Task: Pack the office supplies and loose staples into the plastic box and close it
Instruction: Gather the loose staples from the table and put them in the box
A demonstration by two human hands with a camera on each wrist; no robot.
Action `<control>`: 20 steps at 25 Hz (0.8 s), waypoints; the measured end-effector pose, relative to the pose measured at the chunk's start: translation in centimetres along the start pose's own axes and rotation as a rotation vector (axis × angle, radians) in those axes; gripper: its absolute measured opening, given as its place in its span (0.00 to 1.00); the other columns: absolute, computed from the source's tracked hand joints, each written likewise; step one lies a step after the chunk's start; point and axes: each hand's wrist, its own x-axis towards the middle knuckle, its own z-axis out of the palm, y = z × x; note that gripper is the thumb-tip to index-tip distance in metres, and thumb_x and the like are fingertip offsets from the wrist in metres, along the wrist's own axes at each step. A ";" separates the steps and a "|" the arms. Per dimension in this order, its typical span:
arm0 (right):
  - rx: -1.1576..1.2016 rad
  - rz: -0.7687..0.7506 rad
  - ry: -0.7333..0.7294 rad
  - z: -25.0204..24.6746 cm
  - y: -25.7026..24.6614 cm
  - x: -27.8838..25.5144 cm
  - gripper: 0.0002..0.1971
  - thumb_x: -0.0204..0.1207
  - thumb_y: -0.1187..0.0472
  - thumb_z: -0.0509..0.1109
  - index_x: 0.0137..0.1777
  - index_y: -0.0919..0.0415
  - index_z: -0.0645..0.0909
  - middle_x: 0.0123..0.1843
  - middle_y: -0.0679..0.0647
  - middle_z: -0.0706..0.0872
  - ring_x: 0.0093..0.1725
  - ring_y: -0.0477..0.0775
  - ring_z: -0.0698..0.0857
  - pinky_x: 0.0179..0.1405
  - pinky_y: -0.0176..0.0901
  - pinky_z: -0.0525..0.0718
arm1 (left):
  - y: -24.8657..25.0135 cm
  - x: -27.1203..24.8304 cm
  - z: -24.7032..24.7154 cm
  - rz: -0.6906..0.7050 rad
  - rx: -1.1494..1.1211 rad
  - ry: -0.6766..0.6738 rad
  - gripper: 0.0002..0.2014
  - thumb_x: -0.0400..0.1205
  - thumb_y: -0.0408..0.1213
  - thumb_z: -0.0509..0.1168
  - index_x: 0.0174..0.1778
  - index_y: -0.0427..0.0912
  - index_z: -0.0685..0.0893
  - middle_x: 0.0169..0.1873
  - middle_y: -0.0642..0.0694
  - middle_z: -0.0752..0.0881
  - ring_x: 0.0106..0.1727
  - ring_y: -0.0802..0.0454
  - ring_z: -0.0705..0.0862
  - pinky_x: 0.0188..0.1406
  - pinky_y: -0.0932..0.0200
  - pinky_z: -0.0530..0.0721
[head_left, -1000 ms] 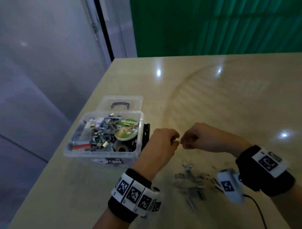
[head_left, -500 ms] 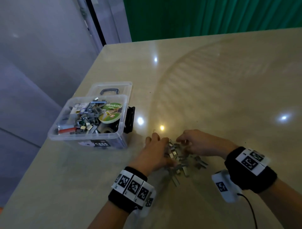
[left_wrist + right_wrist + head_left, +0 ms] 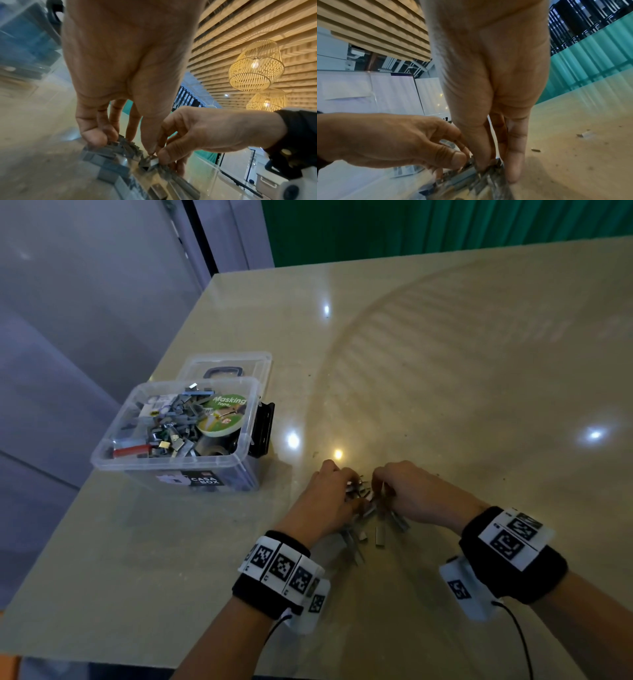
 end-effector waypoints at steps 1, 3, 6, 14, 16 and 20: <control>0.041 0.006 0.011 -0.2 0.3 0.0 0.06 0.82 0.60 0.71 0.57 0.56 0.81 0.54 0.53 0.83 0.45 0.49 0.79 0.39 0.36 0.73 | -0.3 0.0 -0.1 0.004 -0.041 0.007 0.24 0.80 0.49 0.72 0.71 0.46 0.80 0.63 0.45 0.74 0.60 0.47 0.81 0.62 0.50 0.85; 0.072 0.005 -0.018 -0.6 0.5 -0.1 0.15 0.79 0.52 0.76 0.62 0.55 0.82 0.52 0.50 0.82 0.45 0.46 0.80 0.39 0.35 0.75 | -0.9 -0.1 -0.4 0.022 -0.113 -0.002 0.26 0.78 0.48 0.74 0.71 0.44 0.81 0.62 0.45 0.77 0.58 0.48 0.83 0.61 0.50 0.86; -0.015 -0.022 -0.045 -0.1 -0.4 0.0 0.21 0.73 0.47 0.79 0.62 0.55 0.81 0.52 0.47 0.73 0.47 0.47 0.76 0.41 0.38 0.74 | -0.8 -0.1 -0.2 0.030 -0.047 0.011 0.23 0.78 0.42 0.75 0.69 0.44 0.82 0.61 0.46 0.75 0.58 0.49 0.82 0.59 0.58 0.83; -0.017 0.001 0.089 1.0 -0.9 1.2 0.14 0.78 0.57 0.75 0.61 0.58 0.81 0.49 0.48 0.74 0.47 0.49 0.74 0.43 0.40 0.72 | -0.8 1.0 0.2 -0.034 -0.042 0.173 0.12 0.81 0.43 0.73 0.57 0.44 0.84 0.52 0.46 0.81 0.52 0.48 0.84 0.47 0.59 0.81; -0.031 0.007 0.096 1.0 -0.6 1.4 0.14 0.78 0.54 0.76 0.59 0.57 0.81 0.50 0.49 0.75 0.47 0.50 0.74 0.43 0.41 0.72 | -1.0 1.0 0.0 -0.058 -0.072 0.156 0.12 0.80 0.44 0.73 0.55 0.45 0.81 0.48 0.48 0.81 0.48 0.50 0.82 0.42 0.62 0.77; -0.045 0.037 0.074 1.1 -0.1 1.8 0.16 0.76 0.50 0.78 0.56 0.55 0.78 0.51 0.50 0.74 0.47 0.52 0.75 0.42 0.42 0.70 | -1.4 1.3 -0.1 -0.076 -0.075 0.120 0.11 0.80 0.45 0.73 0.47 0.47 0.78 0.46 0.49 0.80 0.45 0.52 0.80 0.36 0.62 0.72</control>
